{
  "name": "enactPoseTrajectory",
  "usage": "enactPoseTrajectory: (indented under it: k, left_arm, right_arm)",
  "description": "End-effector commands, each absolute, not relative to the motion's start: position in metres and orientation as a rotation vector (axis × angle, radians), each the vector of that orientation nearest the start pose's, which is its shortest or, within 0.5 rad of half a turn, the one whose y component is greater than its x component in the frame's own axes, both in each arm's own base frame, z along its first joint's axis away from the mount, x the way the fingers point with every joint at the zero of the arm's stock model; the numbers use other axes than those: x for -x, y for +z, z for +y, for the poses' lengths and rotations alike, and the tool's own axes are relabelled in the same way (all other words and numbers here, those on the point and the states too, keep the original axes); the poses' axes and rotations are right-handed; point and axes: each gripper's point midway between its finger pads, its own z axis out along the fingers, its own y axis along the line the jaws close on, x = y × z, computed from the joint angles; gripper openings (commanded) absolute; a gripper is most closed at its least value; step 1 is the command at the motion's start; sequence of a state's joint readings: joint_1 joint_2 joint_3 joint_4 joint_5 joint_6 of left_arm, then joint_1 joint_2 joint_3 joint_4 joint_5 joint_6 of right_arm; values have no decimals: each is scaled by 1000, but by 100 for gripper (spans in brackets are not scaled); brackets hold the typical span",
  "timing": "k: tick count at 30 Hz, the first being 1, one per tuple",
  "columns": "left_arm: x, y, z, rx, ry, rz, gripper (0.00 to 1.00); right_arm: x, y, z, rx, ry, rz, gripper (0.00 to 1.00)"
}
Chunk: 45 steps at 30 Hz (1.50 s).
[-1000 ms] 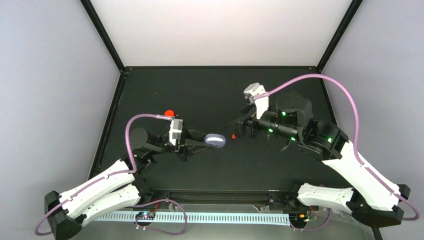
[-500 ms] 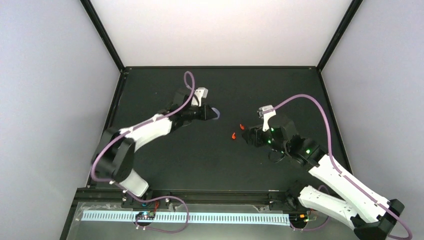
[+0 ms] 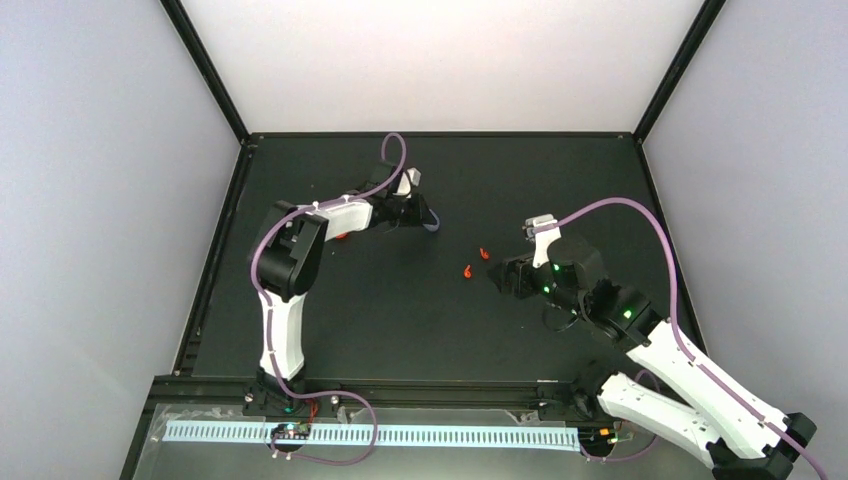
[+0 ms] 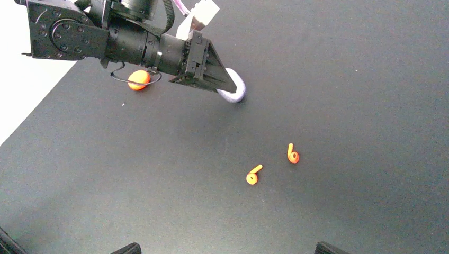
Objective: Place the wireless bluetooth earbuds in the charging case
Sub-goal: Place the charging case at the center of the board, then move the charging case to the center of the board.
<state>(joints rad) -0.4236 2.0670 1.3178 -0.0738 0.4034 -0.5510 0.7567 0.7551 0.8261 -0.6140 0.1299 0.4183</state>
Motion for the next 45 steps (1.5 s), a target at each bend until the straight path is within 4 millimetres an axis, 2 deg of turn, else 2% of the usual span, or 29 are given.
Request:
enactPoseTrajectory:
  k: [1, 5, 8, 11, 13, 16, 19, 22, 25, 29, 34, 40, 45]
  left_arm:
    - [-455, 40, -270, 1, -823, 2586, 11]
    - [-452, 28, -264, 16, -781, 2626, 37]
    - [-448, 30, -259, 18, -756, 2626, 48]
    - [-445, 38, -250, 13, -717, 2617, 57]
    - [-442, 48, -239, 18, -681, 2607, 73]
    - [-435, 75, -218, 40, -629, 2572, 97]
    - [-423, 100, -187, 86, -551, 2520, 99]
    - [-412, 115, -147, 169, -399, 2471, 99]
    - [-405, 116, -100, 300, -227, 2447, 99]
    - [-407, 101, -67, 405, -166, 2493, 99]
    - [-425, 80, -56, 474, -202, 2545, 99]
    - [-450, 61, -42, 488, -119, 2599, 99]
    - [-460, 42, -49, 428, -120, 2673, 89]
  right_arm:
    - [-222, 262, 171, 285, 535, 2089, 85]
    - [-224, 267, 173, 299, 530, 2078, 85]
    - [-225, 270, 172, 305, 519, 2067, 85]
    - [-225, 273, 171, 310, 507, 2060, 85]
    - [-226, 276, 170, 309, 503, 2053, 86]
    - [-224, 278, 170, 311, 513, 2046, 86]
    - [-223, 277, 171, 313, 527, 2044, 85]
    - [-223, 275, 174, 319, 543, 2047, 85]
    - [-223, 273, 177, 329, 554, 2051, 85]
    - [-223, 273, 179, 337, 558, 2052, 85]
    - [-222, 276, 180, 340, 561, 2057, 86]
    - [-220, 285, 178, 334, 569, 2048, 85]
    - [-221, 287, 174, 337, 540, 2046, 85]
